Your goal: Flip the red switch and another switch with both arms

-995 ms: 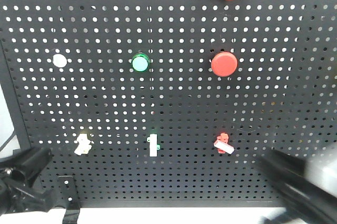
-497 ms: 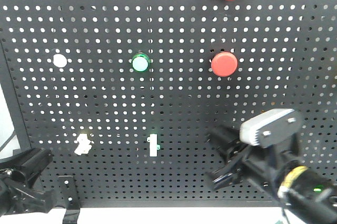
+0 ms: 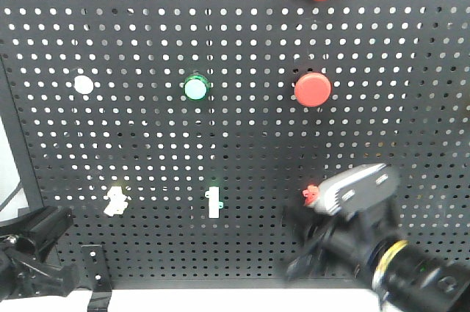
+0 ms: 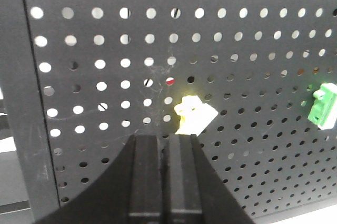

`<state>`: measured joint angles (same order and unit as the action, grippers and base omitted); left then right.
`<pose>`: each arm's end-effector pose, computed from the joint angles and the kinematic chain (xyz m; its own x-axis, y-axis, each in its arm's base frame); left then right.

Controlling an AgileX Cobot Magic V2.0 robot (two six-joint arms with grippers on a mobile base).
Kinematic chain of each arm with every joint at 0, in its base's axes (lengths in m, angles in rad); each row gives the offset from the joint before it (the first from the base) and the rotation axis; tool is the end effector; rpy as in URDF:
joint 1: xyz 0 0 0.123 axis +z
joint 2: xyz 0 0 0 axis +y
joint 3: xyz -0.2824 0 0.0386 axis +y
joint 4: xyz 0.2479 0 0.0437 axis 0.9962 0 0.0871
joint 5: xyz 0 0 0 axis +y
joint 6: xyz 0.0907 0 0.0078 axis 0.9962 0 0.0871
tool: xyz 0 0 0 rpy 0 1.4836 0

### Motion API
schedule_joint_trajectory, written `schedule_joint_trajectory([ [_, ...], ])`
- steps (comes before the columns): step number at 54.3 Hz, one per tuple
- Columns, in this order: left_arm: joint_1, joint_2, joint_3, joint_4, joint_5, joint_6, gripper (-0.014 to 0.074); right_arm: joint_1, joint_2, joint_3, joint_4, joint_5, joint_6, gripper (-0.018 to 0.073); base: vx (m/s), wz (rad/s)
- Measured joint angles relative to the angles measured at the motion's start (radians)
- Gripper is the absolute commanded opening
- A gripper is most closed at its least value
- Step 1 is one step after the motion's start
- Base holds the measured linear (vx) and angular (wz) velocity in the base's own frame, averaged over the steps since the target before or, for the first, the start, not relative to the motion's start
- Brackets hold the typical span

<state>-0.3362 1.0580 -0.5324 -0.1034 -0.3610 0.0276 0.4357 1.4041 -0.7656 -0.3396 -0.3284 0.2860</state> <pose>0.2108 -0.0702 0.2941 -0.0949 -0.0400 -0.9947 0.2895 0.9549 -0.0660 0.2717 0.1372 0.2736 -0.1969 -0.1319 -0.9715 -0.5218 0.8530 -0.0101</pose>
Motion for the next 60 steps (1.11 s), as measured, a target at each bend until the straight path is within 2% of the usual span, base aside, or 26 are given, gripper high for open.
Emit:
schedule_joint_trajectory([
  [7, 0.0, 0.0, 0.0, 0.0, 0.0, 0.0, 0.0001, 0.025, 0.005, 0.008, 0.005, 0.069, 0.0, -0.0008, 0.0, 0.0],
  [29, 0.0, 0.0, 0.0, 0.0, 0.0, 0.0, 0.0001, 0.028, -0.111, 0.008, 0.02, -0.022, -0.002, -0.0008, 0.0, 0.0],
  [48, 0.0, 0.0, 0.0, 0.0, 0.001, 0.0, 0.0001, -0.061, -0.227, 0.008, 0.02, -0.002, -0.003, -0.0008, 0.0, 0.0],
  [60, 0.0, 0.0, 0.0, 0.0, 0.001, 0.0, 0.0003, -0.072, -0.227, 0.008, 0.021, 0.02, -0.004, -0.0009, 0.0, 0.0],
])
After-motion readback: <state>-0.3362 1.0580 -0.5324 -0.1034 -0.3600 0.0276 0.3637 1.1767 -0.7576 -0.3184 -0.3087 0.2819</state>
